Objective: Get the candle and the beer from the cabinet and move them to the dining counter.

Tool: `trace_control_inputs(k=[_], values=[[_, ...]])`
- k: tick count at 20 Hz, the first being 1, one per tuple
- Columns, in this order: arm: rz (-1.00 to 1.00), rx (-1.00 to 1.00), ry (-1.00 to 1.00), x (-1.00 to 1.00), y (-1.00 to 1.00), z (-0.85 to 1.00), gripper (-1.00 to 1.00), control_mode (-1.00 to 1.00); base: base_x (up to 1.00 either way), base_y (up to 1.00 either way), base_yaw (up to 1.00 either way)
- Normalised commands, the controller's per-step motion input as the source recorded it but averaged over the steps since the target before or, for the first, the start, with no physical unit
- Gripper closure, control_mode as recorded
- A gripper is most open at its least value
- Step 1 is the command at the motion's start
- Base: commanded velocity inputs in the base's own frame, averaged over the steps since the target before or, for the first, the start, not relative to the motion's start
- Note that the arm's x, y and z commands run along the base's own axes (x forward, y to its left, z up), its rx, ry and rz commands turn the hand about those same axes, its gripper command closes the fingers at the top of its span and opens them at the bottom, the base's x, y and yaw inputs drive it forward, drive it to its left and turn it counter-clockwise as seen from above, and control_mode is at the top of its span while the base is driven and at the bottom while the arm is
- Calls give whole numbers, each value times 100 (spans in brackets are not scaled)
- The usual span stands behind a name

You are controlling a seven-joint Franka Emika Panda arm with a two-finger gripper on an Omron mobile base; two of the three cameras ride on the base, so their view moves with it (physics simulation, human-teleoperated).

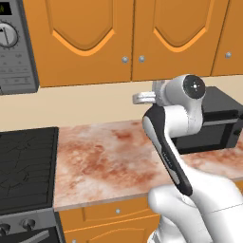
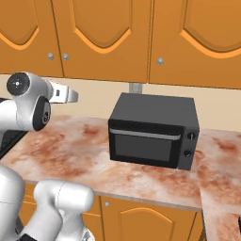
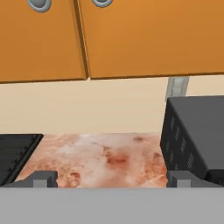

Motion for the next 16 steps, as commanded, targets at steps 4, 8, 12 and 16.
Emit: trace_control_inputs(k=[4,8,12,16], values=[[0,0,14,38,5,35,-100,-100,0,0,0],[0,0,0,29,3,34,-100,-100,0,0,0],[0,0,1,22,0,35,-100,-100,0,0,0],[0,0,0,20,1,32,-100,-100,0,0,0]])
